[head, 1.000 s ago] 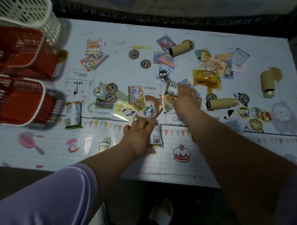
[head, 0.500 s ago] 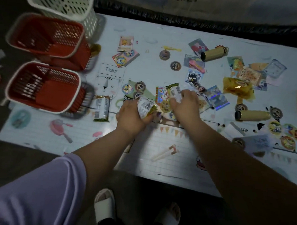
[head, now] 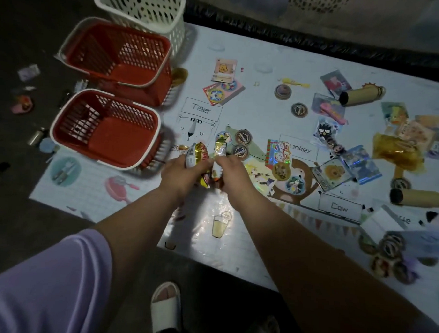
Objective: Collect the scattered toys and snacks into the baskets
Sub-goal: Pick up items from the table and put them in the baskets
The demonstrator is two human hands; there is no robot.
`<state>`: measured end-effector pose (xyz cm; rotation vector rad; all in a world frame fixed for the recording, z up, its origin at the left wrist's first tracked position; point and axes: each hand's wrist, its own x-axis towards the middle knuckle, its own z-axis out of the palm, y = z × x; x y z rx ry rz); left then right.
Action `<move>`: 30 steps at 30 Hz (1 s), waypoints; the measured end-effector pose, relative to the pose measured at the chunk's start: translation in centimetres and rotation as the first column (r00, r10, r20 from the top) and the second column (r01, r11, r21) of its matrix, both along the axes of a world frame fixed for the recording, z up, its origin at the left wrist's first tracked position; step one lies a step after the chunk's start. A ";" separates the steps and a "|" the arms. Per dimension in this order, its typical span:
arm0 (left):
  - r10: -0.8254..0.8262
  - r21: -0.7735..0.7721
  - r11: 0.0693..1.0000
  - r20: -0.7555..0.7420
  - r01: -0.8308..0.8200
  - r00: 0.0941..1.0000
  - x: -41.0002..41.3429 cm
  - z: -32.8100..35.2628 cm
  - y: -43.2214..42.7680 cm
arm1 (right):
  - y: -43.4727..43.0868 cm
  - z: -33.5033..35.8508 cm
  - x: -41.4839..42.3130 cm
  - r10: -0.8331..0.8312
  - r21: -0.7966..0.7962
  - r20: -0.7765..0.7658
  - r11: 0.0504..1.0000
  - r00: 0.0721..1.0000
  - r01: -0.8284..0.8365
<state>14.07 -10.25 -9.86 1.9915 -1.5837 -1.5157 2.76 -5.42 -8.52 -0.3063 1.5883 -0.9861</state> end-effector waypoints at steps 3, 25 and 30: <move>0.079 0.082 0.994 -0.145 -0.068 0.986 -0.6 0.2 0.1 | -0.1 0.7 0.3 -0.053 -0.028 0.036 0.998 0.998 0.054; 0.161 0.345 0.939 -0.446 0.002 0.881 -19.7 7.0 6.0 | 9.0 3.0 -15.9 -0.321 -0.063 0.179 0.940 0.930 0.336; 0.164 0.347 0.938 -0.470 0.011 0.867 -23.5 6.2 7.4 | 10.6 4.0 -21.2 -0.387 -0.167 -0.153 0.917 0.909 0.363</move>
